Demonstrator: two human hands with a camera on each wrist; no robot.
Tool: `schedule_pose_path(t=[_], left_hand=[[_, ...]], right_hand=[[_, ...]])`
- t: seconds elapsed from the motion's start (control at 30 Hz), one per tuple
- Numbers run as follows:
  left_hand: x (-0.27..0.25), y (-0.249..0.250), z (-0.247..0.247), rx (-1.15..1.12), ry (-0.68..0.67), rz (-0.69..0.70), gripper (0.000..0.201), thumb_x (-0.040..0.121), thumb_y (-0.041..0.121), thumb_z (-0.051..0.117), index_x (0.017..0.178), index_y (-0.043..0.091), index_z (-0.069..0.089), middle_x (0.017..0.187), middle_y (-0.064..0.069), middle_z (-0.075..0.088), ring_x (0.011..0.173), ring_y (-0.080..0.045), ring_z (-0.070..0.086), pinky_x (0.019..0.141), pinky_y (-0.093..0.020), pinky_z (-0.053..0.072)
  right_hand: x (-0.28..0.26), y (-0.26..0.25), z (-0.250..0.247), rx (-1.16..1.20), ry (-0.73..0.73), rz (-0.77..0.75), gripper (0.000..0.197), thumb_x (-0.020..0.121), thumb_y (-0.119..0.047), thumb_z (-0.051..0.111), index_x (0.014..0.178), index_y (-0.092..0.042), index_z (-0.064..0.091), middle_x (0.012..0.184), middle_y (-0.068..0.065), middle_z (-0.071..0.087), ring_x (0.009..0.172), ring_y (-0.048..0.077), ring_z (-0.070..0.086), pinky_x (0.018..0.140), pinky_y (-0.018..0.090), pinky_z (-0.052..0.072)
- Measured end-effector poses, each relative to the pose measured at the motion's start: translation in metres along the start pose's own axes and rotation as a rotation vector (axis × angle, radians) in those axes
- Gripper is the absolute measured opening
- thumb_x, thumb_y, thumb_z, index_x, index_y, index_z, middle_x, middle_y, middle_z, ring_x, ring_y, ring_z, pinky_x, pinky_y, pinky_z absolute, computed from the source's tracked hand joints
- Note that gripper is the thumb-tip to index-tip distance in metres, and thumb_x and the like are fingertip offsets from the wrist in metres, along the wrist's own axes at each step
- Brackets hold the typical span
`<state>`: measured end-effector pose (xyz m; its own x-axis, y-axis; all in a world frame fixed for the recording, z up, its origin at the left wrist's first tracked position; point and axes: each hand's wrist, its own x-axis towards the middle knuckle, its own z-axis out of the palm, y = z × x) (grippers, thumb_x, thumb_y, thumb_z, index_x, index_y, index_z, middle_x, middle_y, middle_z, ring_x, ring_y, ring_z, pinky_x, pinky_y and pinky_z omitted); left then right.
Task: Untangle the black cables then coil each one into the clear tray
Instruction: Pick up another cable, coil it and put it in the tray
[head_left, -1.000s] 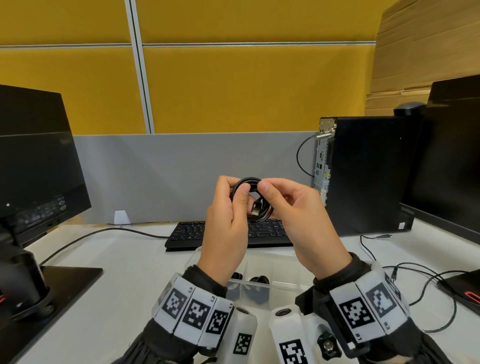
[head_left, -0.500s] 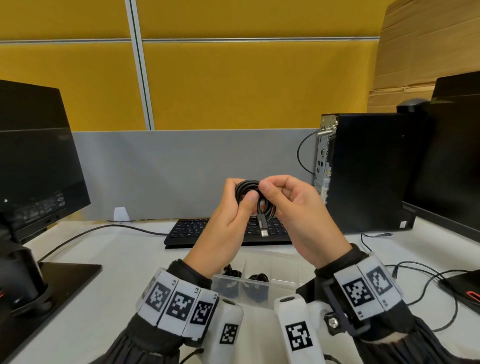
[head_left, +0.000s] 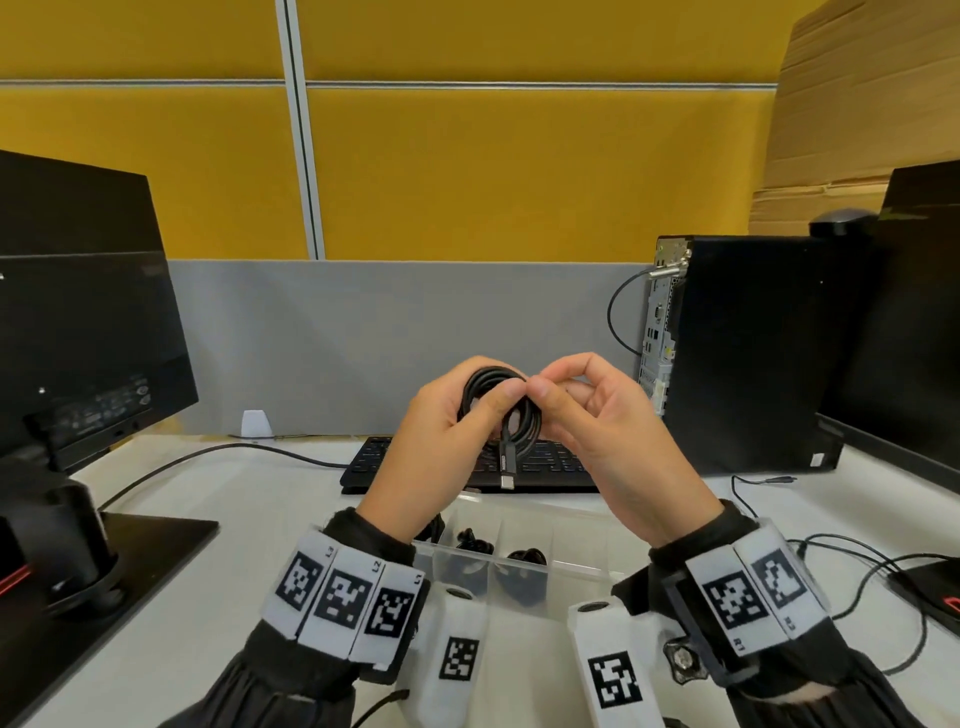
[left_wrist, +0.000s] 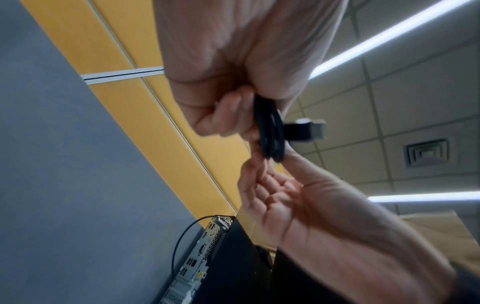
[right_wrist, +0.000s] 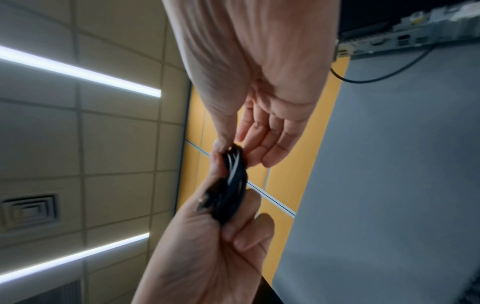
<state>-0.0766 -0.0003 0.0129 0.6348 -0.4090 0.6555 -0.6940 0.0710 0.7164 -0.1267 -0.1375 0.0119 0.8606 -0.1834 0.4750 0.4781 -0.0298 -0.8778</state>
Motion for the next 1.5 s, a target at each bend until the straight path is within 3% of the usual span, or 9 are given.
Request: schedule_pose_path(t=[0.17,0.27,0.33,0.4,0.57,0.73,0.97,1.1,1.5], left_hand=[[-0.001,-0.001,0.0,0.228,0.152,0.207,0.013,0.095,0.02,0.051,0.091,0.014,0.062,0.077,0.008,0.063,0.074,-0.006,0.059,0.065,-0.014,0.044],[-0.002,-0.003,0.002,0.278,0.25,0.245,0.01,0.096,0.019,0.051,0.091,0.015,0.057,0.076,0.01,0.062,0.073,-0.006,0.058,0.062,-0.012,0.043],[-0.002,-0.004,0.001,0.26,0.304,0.231,0.008,0.096,0.02,0.05,0.091,0.017,0.055,0.076,0.009,0.061,0.072,-0.006,0.058,0.062,-0.011,0.043],[-0.002,-0.005,0.002,0.246,0.326,0.217,0.009,0.096,0.021,0.049,0.09,0.017,0.054,0.073,0.009,0.059,0.069,-0.006,0.057,0.06,-0.011,0.042],[0.001,-0.01,0.001,0.125,0.297,0.199,0.015,0.097,0.025,0.046,0.085,0.018,0.052,0.063,0.011,0.053,0.063,-0.006,0.053,0.063,-0.016,0.042],[-0.001,-0.014,0.006,0.053,0.152,0.142,0.013,0.095,0.027,0.045,0.087,0.018,0.051,0.068,0.01,0.057,0.069,-0.013,0.055,0.071,-0.032,0.046],[-0.003,-0.016,0.008,-0.064,0.015,0.084,0.014,0.092,0.034,0.044,0.091,0.02,0.047,0.075,0.017,0.055,0.074,-0.003,0.053,0.073,-0.019,0.046],[-0.005,-0.013,0.008,-0.078,-0.035,0.053,0.02,0.096,0.025,0.048,0.114,0.032,0.045,0.079,0.016,0.059,0.078,-0.002,0.059,0.075,-0.017,0.046],[-0.003,-0.016,0.014,0.077,0.258,0.033,0.016,0.095,0.016,0.049,0.082,0.019,0.06,0.075,0.011,0.064,0.071,0.003,0.06,0.066,-0.01,0.044]], right_hand=[[-0.005,-0.011,0.001,-0.135,-0.037,-0.019,0.016,0.087,-0.017,0.063,0.098,-0.008,0.055,0.089,0.005,0.07,0.086,0.016,0.066,0.079,0.031,0.057],[-0.013,-0.017,0.008,-0.333,-0.08,-0.036,0.031,0.08,-0.035,0.068,0.102,-0.019,0.052,0.104,-0.005,0.063,0.095,0.006,0.059,0.082,0.028,0.051],[-0.02,-0.021,0.015,-0.619,-0.063,-0.087,0.041,0.071,-0.054,0.065,0.097,-0.028,0.047,0.099,-0.017,0.052,0.087,-0.001,0.051,0.073,0.016,0.042],[-0.025,-0.023,0.022,-0.863,-0.054,-0.154,0.045,0.069,-0.066,0.056,0.091,-0.029,0.044,0.086,-0.014,0.048,0.071,0.002,0.046,0.062,0.017,0.037],[-0.022,-0.017,0.021,-0.99,-0.085,-0.196,0.019,0.092,-0.04,0.05,0.1,-0.024,0.043,0.075,-0.006,0.054,0.063,0.006,0.048,0.064,0.024,0.044],[-0.02,-0.014,0.015,-1.016,-0.147,-0.114,0.005,0.099,-0.024,0.038,0.101,-0.02,0.036,0.07,-0.008,0.045,0.057,0.007,0.042,0.052,0.023,0.032],[-0.023,-0.012,0.02,-1.262,-0.037,-0.176,0.029,0.097,-0.048,0.023,0.095,-0.019,0.028,0.061,-0.008,0.045,0.057,0.02,0.05,0.053,0.034,0.041],[-0.019,-0.012,0.013,-1.229,0.018,-0.225,0.021,0.098,-0.042,0.031,0.091,-0.022,0.031,0.06,-0.008,0.041,0.059,0.021,0.047,0.052,0.033,0.035],[-0.019,-0.001,0.026,-1.168,-0.116,-0.35,0.014,0.1,-0.031,0.031,0.089,-0.024,0.026,0.064,-0.008,0.04,0.053,0.011,0.039,0.048,0.025,0.029]])
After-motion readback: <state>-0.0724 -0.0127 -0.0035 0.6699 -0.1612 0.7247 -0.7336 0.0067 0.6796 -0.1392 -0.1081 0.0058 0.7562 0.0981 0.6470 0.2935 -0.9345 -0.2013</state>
